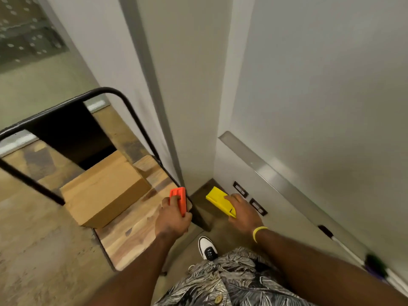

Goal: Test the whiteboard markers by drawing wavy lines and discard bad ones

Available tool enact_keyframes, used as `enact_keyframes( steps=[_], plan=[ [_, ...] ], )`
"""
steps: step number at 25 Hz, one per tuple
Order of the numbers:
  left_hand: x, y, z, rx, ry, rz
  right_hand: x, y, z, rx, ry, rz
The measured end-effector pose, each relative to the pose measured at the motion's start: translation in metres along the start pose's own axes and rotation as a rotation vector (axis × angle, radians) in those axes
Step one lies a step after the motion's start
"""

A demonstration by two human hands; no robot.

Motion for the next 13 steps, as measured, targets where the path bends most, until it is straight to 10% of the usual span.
enact_keyframes(
  steps=[13],
  plan=[
    [0.033,-0.060,-0.087,-0.052,-0.479,0.247,0.140,0.035,-0.106,-0.243,-0.405,-0.403]
  ],
)
Point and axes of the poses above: each hand's wrist, its own x-axis away from the middle knuckle, its own y-axis out of the back of the hand, z = x × y, the point moved 1 cm from there along -x, towards the middle knuckle, and after that the axes turned 5 degrees about -y, right-handed, at the moved point
